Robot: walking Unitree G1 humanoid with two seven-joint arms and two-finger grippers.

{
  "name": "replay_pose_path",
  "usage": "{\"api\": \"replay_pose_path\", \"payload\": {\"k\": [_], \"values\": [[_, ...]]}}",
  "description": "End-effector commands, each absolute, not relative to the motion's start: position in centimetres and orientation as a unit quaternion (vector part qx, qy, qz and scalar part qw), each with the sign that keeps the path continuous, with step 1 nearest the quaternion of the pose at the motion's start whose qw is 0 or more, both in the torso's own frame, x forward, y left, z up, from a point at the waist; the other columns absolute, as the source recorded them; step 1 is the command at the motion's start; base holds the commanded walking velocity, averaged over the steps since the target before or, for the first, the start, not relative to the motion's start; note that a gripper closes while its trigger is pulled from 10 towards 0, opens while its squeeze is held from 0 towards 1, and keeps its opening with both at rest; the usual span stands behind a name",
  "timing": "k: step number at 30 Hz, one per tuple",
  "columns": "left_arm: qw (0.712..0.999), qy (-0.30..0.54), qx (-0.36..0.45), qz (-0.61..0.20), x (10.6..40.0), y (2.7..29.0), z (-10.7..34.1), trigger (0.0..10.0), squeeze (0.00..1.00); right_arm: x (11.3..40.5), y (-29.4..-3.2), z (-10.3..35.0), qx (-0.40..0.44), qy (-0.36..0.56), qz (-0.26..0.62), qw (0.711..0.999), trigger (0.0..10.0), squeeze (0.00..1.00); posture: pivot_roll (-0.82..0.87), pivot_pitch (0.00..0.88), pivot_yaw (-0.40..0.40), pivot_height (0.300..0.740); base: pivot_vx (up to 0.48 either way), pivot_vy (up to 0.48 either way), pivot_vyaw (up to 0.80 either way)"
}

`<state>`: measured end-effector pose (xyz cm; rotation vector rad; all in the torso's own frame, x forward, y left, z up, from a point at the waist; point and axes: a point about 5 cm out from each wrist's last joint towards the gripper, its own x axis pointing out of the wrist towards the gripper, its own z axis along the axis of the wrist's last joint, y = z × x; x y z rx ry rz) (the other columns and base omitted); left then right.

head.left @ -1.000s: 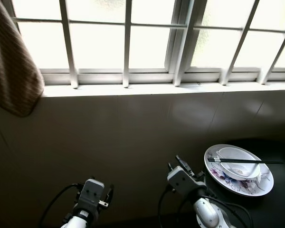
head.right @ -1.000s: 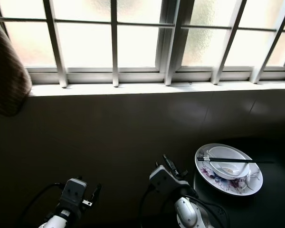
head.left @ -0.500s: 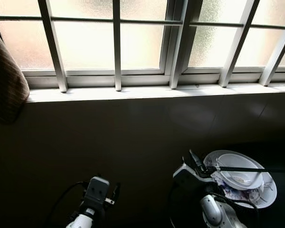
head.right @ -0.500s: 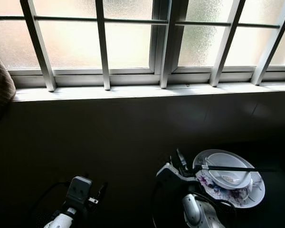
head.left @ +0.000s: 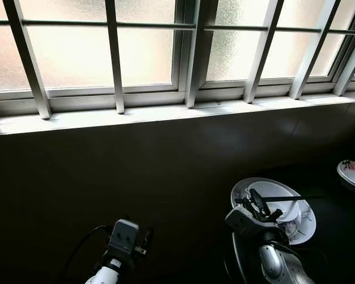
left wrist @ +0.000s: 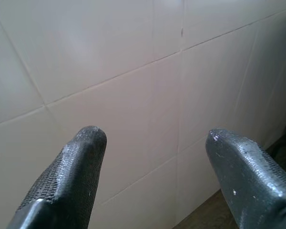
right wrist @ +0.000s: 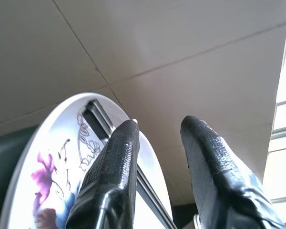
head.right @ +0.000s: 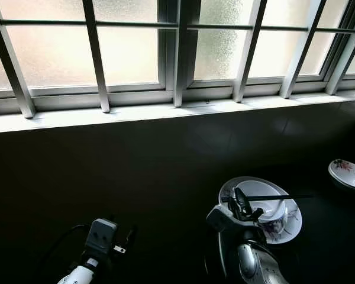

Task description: Kitchen organization

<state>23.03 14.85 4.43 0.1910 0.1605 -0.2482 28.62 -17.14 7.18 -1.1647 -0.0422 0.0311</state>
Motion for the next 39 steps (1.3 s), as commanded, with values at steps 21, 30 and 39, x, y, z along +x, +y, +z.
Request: {"api": "replay_pose_path", "payload": {"k": [21, 30, 39], "values": [[0.986, 0.084, 0.078, -0.122, 23.2, 15.0, 4.4, 10.0, 0.0, 30.2, -17.6, 6.5, -0.607, 0.024, 0.011, 0.795, 10.0, 0.0, -0.04, 0.0, -0.052, 0.736, 0.0, 0.0, 0.0], [0.986, 0.085, 0.072, -0.122, 23.3, 15.0, 4.4, 10.0, 0.0, 30.4, -17.3, 6.2, -0.604, 0.032, 0.016, 0.796, 10.0, 0.0, -0.04, 0.0, -0.048, 0.736, 0.0, 0.0, 0.0], [0.986, 0.087, 0.07, -0.124, 23.3, 15.2, 4.3, 10.0, 0.0, 30.4, -17.5, 5.6, -0.591, 0.057, 0.018, 0.804, 10.0, 0.0, -0.04, 0.0, -0.044, 0.736, 0.0, 0.0, 0.0]]}}
